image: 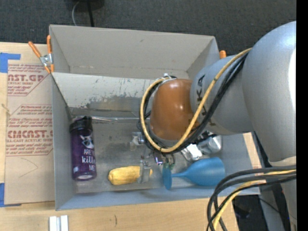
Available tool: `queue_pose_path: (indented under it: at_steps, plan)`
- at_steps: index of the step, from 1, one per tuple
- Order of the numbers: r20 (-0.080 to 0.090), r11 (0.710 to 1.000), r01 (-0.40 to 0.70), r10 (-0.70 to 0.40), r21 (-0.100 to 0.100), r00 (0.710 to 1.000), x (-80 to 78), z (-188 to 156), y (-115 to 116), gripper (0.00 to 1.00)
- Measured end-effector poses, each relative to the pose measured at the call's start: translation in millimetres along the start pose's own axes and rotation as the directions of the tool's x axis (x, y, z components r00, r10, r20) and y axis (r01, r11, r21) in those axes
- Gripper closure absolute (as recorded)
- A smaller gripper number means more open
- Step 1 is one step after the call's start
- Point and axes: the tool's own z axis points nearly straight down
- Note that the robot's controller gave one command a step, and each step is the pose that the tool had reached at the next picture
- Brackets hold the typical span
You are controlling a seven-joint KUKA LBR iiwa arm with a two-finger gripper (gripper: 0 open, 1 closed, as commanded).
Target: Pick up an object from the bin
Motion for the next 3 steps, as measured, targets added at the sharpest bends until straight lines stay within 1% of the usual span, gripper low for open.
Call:
queue_pose_path:
  at_steps: [1, 2, 3]
  plan:
    - [-0.007, 0.990, 0.141, -0.141, -0.004, 0.990, 6.8, 2.4, -6.5, 0.00]
    - [-0.001, 0.937, 0.348, -0.348, 0.002, 0.937, 9.1, 14.6, 5.9, 0.00]
    - [-0.006, 0.976, 0.219, -0.219, -0.006, 0.976, 19.8, 37.3, 44.7, 1.00]
